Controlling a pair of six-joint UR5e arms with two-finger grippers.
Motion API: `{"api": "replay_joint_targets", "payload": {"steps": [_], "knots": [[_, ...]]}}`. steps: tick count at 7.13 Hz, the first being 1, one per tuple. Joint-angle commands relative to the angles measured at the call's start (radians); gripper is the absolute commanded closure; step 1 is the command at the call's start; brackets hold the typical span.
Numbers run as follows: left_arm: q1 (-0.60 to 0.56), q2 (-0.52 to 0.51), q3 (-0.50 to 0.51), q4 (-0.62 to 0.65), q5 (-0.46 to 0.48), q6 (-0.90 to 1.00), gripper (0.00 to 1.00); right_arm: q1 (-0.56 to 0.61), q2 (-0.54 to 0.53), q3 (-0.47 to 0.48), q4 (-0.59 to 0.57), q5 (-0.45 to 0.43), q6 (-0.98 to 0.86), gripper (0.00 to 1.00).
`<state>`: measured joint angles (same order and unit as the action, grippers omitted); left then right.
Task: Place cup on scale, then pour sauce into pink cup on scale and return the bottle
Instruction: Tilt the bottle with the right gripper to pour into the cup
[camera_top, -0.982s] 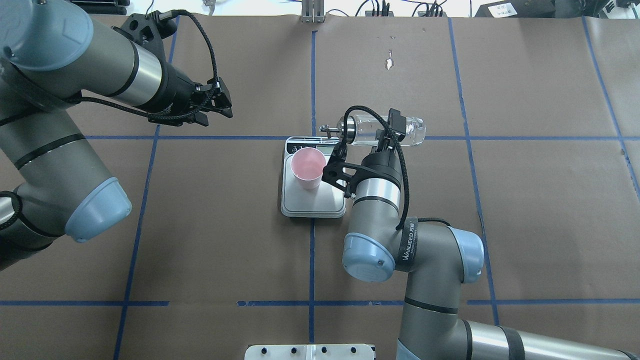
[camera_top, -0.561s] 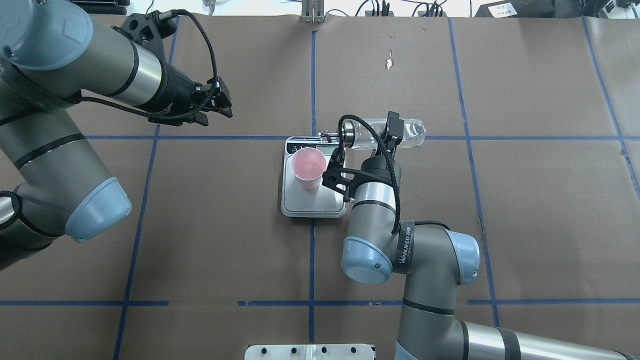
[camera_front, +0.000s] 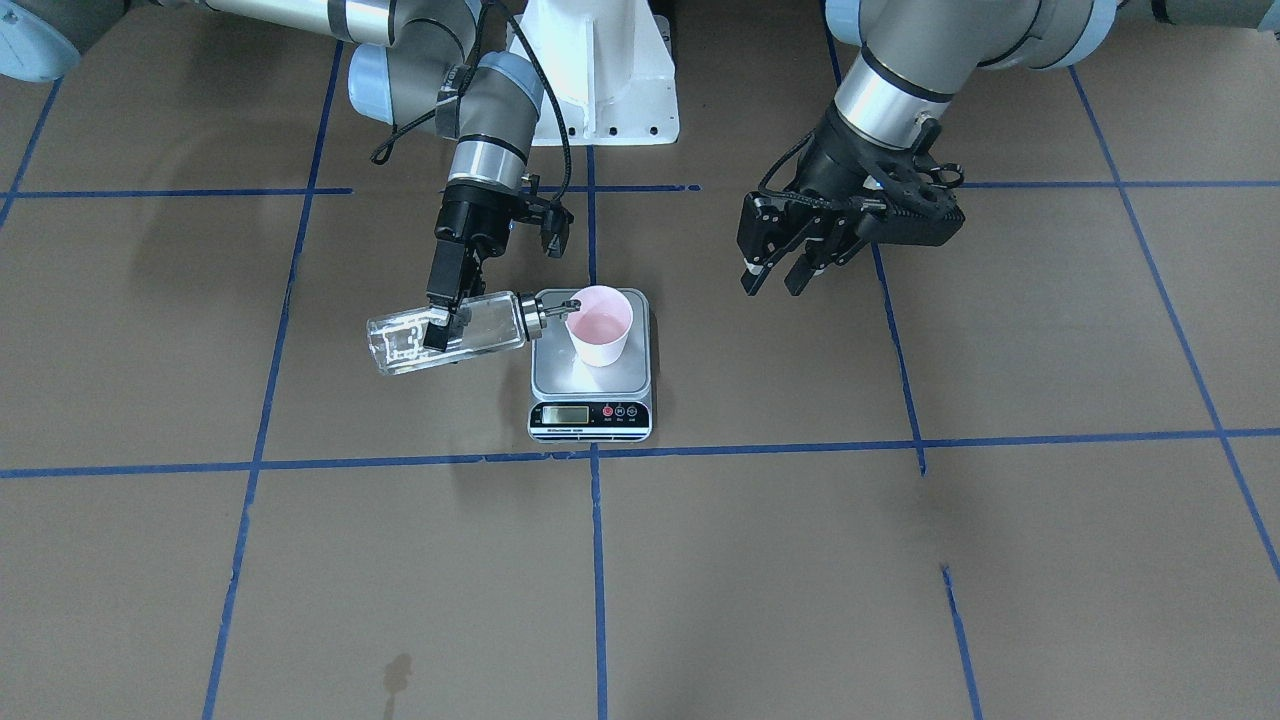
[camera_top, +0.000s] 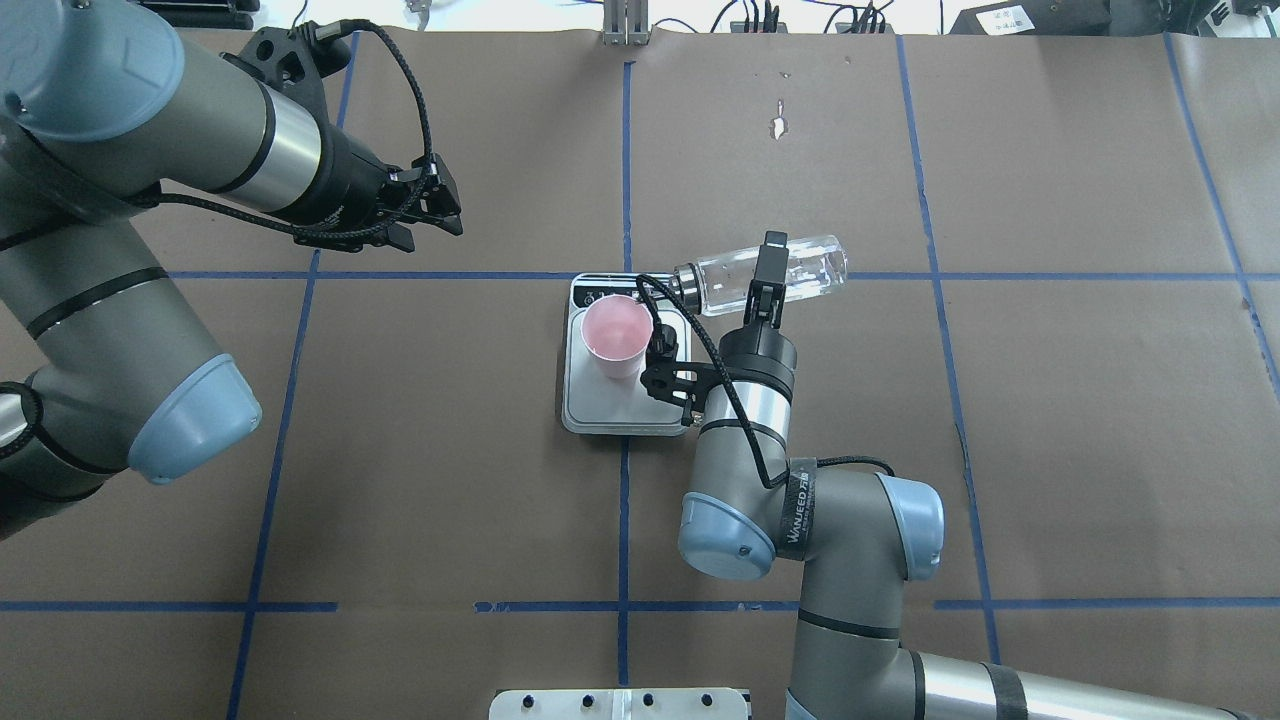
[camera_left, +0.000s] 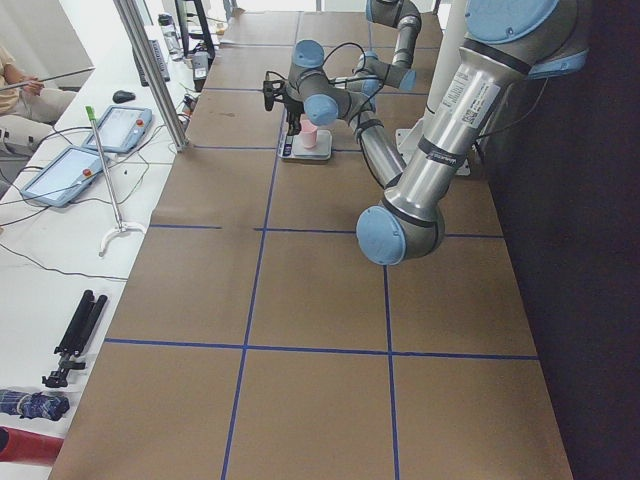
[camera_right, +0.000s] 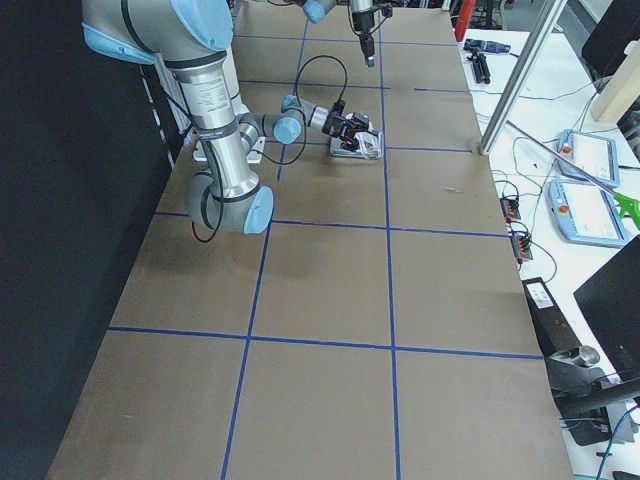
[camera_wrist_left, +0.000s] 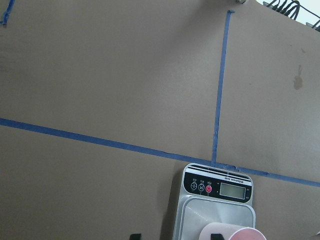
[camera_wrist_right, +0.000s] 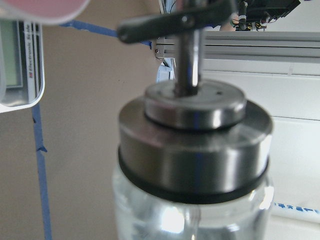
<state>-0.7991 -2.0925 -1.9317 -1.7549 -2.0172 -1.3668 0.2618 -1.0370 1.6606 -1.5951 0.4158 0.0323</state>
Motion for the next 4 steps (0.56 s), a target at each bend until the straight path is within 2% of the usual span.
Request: {"api": "replay_joint_targets", "payload": {"steps": [1, 4], "knots": [[0.0, 0.002, -0.001, 0.0, 0.0, 0.0, 0.44, 0.001, 0.0, -0.005, 0.003, -0.014, -0.061, 1.0], [0.0, 0.003, -0.001, 0.0, 0.0, 0.0, 0.44, 0.0, 0.002, -0.005, 0.003, -0.034, -0.136, 1.0]]}}
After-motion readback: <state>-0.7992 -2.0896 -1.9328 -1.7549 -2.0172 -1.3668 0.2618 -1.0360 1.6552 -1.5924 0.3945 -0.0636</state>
